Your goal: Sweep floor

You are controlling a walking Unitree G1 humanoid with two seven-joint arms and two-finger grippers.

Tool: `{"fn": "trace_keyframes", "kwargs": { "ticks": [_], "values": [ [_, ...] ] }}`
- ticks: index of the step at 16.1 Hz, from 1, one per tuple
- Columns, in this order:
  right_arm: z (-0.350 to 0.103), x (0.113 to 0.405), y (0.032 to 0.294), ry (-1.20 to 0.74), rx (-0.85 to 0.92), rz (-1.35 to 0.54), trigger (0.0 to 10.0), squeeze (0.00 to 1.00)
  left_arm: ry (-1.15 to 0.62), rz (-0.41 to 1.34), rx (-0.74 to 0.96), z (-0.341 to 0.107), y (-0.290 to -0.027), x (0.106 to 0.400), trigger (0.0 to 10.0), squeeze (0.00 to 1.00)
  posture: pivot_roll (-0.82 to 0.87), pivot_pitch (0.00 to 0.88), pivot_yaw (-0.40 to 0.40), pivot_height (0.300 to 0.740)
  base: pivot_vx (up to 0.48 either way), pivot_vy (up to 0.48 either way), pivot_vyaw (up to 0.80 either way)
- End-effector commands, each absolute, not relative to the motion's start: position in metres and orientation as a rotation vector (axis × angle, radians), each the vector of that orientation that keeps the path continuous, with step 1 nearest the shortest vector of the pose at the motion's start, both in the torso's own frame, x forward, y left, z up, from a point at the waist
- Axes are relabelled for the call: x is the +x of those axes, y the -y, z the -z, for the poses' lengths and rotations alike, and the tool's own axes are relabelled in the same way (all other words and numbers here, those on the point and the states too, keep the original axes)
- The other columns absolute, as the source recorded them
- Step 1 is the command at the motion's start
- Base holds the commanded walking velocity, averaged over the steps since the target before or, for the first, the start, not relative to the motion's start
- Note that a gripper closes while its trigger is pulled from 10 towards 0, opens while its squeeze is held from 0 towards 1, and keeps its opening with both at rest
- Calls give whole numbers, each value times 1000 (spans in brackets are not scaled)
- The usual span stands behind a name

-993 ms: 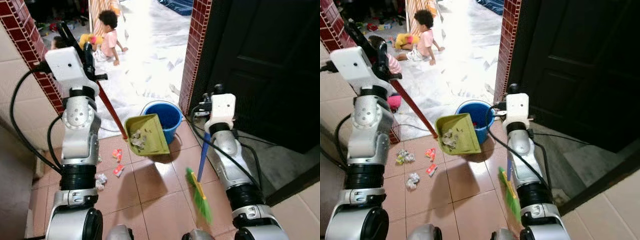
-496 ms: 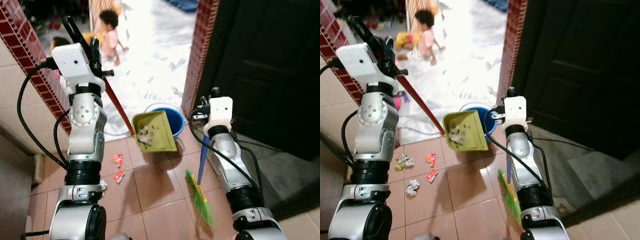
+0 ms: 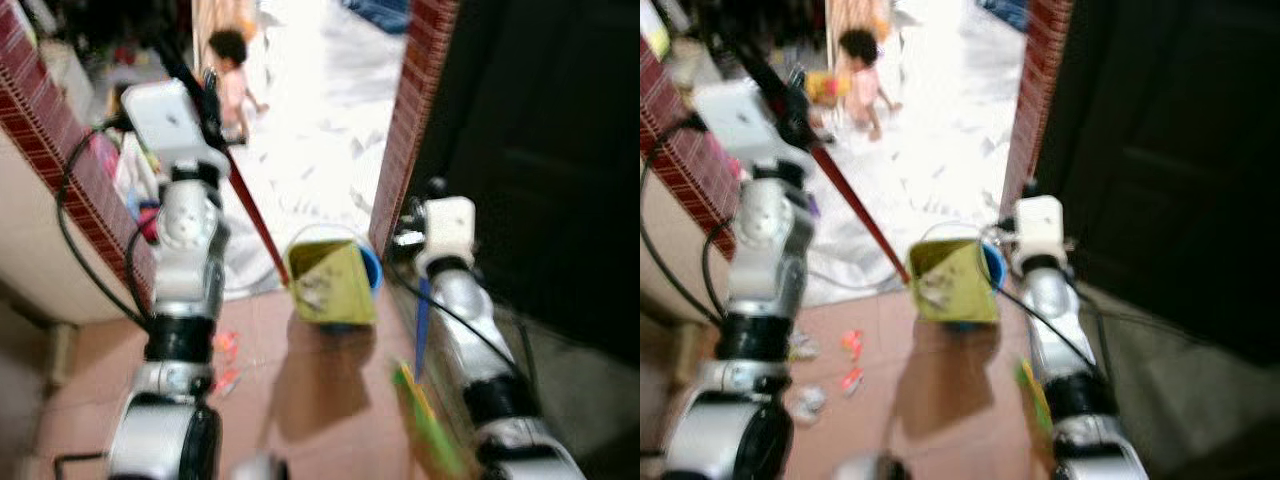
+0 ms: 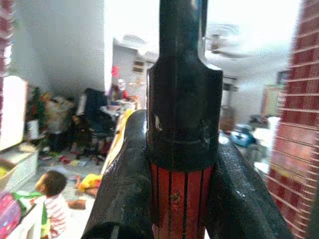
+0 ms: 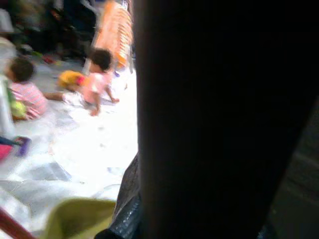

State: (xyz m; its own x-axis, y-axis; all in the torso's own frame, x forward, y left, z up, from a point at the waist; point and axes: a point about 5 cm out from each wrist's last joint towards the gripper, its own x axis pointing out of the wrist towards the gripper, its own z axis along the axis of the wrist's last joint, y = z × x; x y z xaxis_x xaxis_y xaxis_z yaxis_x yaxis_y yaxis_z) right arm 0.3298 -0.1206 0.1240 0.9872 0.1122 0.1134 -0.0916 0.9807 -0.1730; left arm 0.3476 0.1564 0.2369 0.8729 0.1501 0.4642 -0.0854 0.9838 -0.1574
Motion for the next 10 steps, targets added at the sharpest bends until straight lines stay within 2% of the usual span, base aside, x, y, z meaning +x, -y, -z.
{"fn": "trace_keyframes", "kwargs": {
  "ticks": [1,8,10],
  "values": [
    [-134,332,124,165,-145,-96,10000,0,581,-108,-104,-257,-150,346,10000,0,-41,0,36,740,469,0,0],
    [-133,331,122,163,-145,-108,10000,0,610,-131,-94,-262,-154,347,10000,0,-41,0,36,740,458,0,0],
    [-132,331,122,161,-145,-111,10000,0,632,-147,-68,-266,-155,346,10000,0,-41,0,36,740,0,0,0]
  ]
}}
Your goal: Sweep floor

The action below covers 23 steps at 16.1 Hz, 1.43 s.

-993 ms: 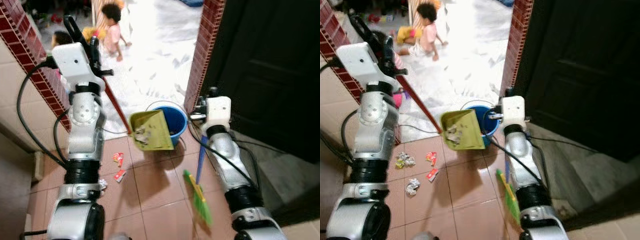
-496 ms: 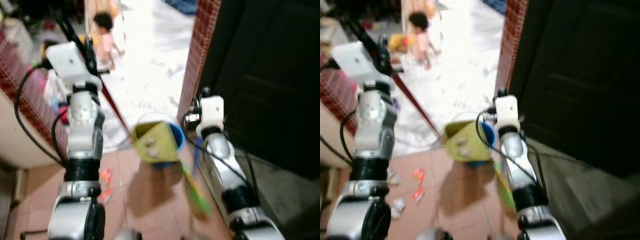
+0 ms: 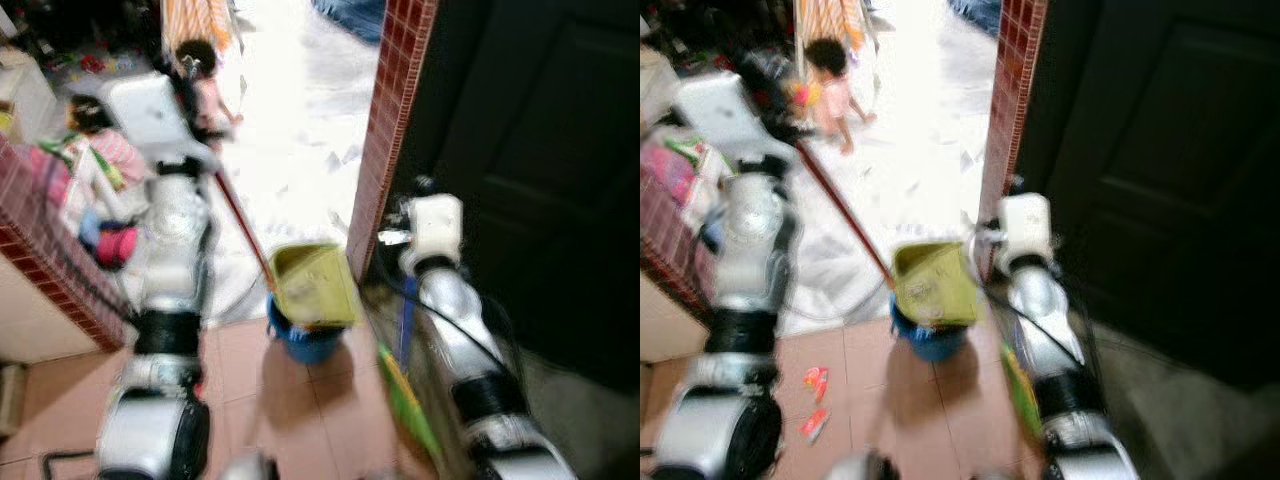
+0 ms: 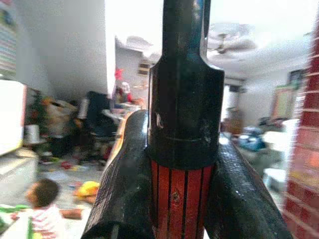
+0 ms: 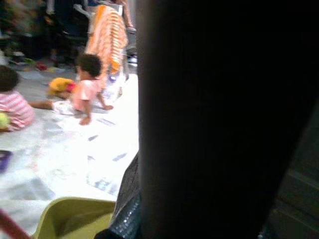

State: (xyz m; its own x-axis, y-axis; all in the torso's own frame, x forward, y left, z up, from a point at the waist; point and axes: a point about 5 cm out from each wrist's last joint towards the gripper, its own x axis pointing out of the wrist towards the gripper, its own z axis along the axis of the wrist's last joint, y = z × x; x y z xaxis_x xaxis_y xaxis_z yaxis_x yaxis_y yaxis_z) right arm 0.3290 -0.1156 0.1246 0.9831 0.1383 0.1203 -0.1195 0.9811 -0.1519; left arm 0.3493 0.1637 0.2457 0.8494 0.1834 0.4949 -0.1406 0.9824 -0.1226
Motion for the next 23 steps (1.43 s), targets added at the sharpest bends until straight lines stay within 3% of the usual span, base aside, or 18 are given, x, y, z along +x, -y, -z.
{"fn": "trace_keyframes", "kwargs": {
  "ticks": [1,8,15,19,21,23],
  "values": [
    [-133,331,122,161,-145,-113,10000,0,642,-151,-50,-268,-155,346,10000,0,-42,0,38,740,0,0,0],
    [-133,332,120,164,-144,-120,10000,0,695,-46,71,-270,-136,345,10000,0,-42,0,44,740,0,0,0],
    [-134,333,117,170,-142,-122,10000,0,723,333,204,-241,-84,333,10000,0,-41,0,55,740,0,0,0],
    [-133,333,117,173,-142,-122,10000,0,656,746,265,-213,-43,311,10000,0,-45,0,57,740,0,0,0],
    [-133,333,117,172,-143,-125,10000,0,551,1058,449,-178,-28,293,10000,0,-45,0,55,740,0,0,0],
    [-133,333,117,173,-143,-125,10000,0,510,1117,465,-172,-28,291,10000,0,-46,0,55,740,0,0,0]
  ]
}}
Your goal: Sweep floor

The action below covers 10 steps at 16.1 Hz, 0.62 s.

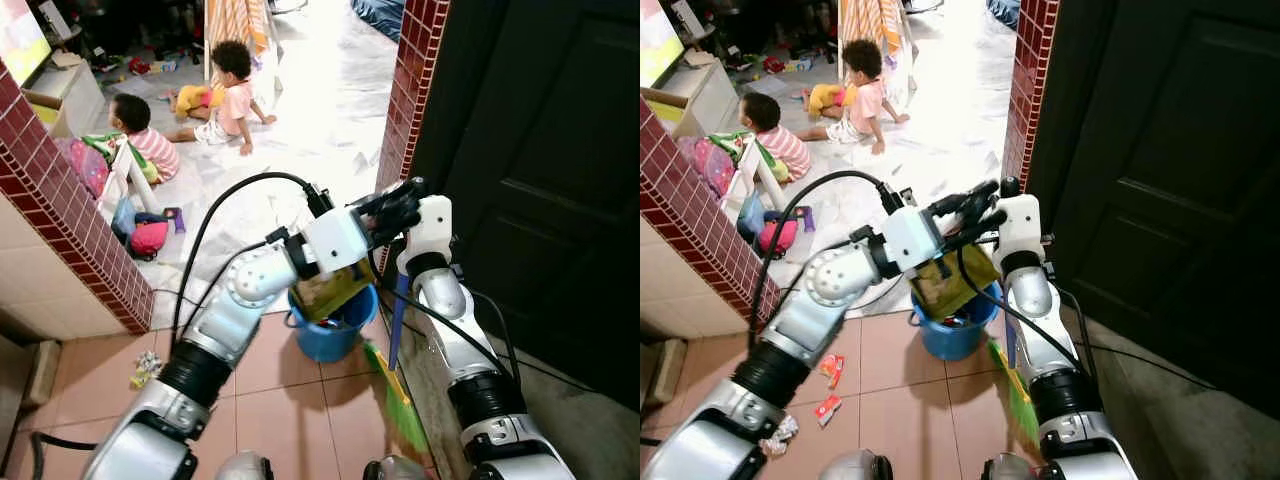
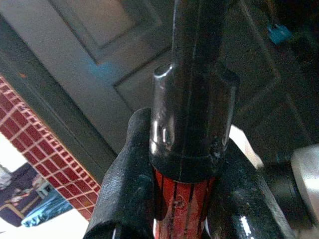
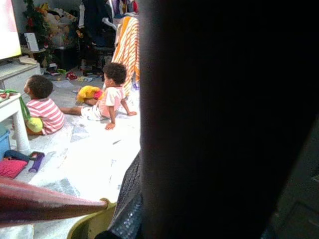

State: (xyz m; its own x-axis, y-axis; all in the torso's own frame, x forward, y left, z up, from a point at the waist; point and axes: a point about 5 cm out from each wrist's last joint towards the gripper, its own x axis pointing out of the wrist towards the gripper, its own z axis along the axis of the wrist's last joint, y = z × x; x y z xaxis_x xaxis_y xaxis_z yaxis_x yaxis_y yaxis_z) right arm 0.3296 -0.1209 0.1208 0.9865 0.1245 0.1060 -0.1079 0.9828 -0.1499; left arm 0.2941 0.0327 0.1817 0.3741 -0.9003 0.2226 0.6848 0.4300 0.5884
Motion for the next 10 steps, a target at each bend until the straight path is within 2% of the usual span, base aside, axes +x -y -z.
{"fn": "trace_keyframes", "kwargs": {
  "ticks": [1,4,6,10],
  "values": [
    [-133,333,117,174,-143,-126,10000,0,532,1132,506,-173,-28,291,10000,0,-47,0,53,740,0,0,0],
    [-133,333,117,173,-147,-133,10000,0,537,1165,530,-173,-28,290,10000,0,-47,0,48,740,0,0,0],
    [-133,333,116,175,-148,-135,10000,0,564,1205,614,-179,-28,286,10000,0,-49,0,46,740,0,0,0],
    [-131,333,114,171,-151,-145,10000,0,603,1110,543,-203,-34,297,10000,0,-44,0,41,740,0,0,0]
  ]
}}
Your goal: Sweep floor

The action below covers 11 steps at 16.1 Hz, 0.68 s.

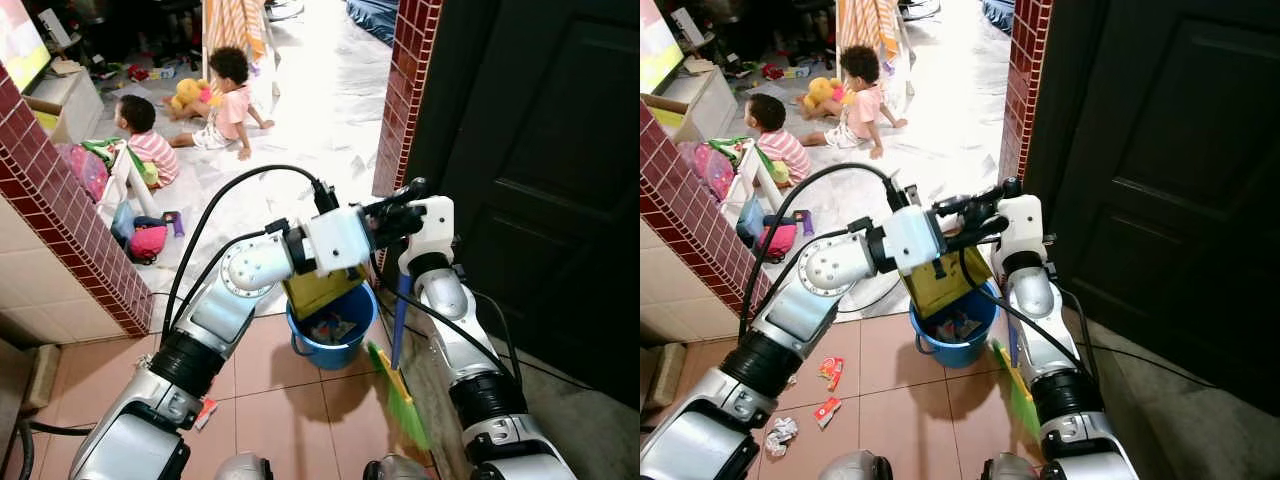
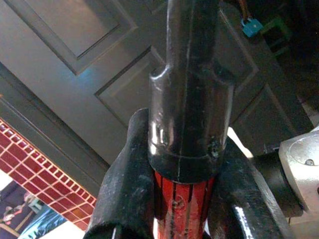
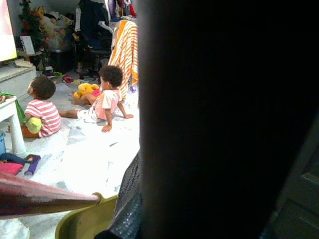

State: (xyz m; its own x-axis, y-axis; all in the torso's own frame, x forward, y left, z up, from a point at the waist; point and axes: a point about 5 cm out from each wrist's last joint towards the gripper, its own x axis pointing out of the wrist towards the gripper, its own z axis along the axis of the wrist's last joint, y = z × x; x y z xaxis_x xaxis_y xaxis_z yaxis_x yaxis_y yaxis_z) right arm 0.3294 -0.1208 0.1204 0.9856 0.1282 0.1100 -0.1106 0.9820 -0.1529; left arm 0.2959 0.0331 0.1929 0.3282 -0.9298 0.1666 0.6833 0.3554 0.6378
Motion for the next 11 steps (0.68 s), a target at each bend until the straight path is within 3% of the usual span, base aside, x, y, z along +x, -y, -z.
{"fn": "trace_keyframes", "kwargs": {
  "ticks": [1,3,8,11],
  "values": [
    [-132,333,114,172,-151,-147,10000,0,588,1114,557,-200,-35,297,10000,0,-44,0,41,740,0,0,0],
    [-131,333,115,171,-152,-142,10000,0,595,1038,511,-206,-40,300,10000,0,-46,0,43,740,0,0,0],
    [-125,330,116,154,-146,-142,10000,0,833,362,297,-297,-110,334,10000,0,-32,0,28,740,0,0,0],
    [-125,330,114,149,-142,-150,10000,0,834,198,202,-310,-136,337,10000,0,-26,0,21,740,0,0,0]
  ]
}}
